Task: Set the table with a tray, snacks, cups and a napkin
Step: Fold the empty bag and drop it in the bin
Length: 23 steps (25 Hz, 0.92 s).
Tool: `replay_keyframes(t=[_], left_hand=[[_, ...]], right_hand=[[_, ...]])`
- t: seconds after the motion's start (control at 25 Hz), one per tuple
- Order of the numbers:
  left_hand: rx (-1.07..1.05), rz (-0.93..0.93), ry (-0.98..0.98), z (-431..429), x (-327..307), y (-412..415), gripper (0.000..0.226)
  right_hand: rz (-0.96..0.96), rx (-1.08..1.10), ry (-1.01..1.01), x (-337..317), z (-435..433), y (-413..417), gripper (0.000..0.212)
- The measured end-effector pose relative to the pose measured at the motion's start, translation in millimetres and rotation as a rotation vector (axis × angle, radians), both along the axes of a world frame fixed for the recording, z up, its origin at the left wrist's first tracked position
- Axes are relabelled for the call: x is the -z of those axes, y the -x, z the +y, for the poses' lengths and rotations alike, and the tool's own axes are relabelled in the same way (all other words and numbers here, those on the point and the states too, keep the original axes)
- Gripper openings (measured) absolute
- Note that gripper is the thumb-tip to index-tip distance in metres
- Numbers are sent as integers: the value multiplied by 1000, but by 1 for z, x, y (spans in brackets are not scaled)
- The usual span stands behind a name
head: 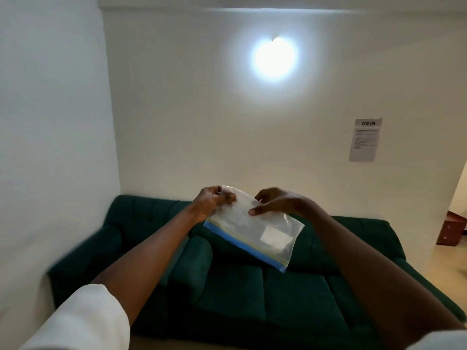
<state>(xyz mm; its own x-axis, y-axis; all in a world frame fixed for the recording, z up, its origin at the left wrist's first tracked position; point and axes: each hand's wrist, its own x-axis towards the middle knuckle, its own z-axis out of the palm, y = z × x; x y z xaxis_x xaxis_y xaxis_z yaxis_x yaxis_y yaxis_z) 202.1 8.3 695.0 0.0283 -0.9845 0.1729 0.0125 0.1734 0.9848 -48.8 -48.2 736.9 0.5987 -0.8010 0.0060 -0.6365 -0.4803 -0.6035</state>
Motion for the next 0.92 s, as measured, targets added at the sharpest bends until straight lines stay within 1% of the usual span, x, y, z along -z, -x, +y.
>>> replay_keyframes(t=[0.04,0.08,0.16,0.2,0.28,0.36,0.4,0.44,0.48,0.52,0.64,0.8,0.88,0.92], left_hand=[[-11,-26,17,0,-5,-5,44],[-32,-49,37,0,-9,-11,45],[-116,-91,56,4,-14,-29,46],[-161,-80,34,8,-13,-37,52],[-191,52,-122,17,2,-46,67],[-54,211,-264,26,19,-39,71],[36,265,-274,28,26,-31,70],[91,301,-247,29,28,-25,64],[106,316,-213,29,28,-21,57],[82,320,-182,31,24,-19,54],[-62,298,-145,40,13,-25,56],[-52,302,-114,50,9,-41,51],[-44,275,-101,55,8,-39,44],[-49,287,-99,56,8,-38,45]], right_hand=[[47,-9,43,5,1,-12,51],[52,-6,84,9,1,-21,41],[-39,24,83,18,0,-33,29],[-134,38,30,20,1,-36,25],[-403,84,-112,24,5,-44,30],[-641,145,-178,26,11,-58,36],[-708,169,-182,27,13,-66,38],[-745,187,-177,28,17,-74,38],[-769,203,-168,28,20,-82,36],[-788,217,-161,28,23,-86,34],[-815,195,-179,27,28,-88,31],[-843,169,-265,29,35,-80,35],[-878,132,-306,36,40,-77,30],[-890,108,-322,40,42,-75,27]])
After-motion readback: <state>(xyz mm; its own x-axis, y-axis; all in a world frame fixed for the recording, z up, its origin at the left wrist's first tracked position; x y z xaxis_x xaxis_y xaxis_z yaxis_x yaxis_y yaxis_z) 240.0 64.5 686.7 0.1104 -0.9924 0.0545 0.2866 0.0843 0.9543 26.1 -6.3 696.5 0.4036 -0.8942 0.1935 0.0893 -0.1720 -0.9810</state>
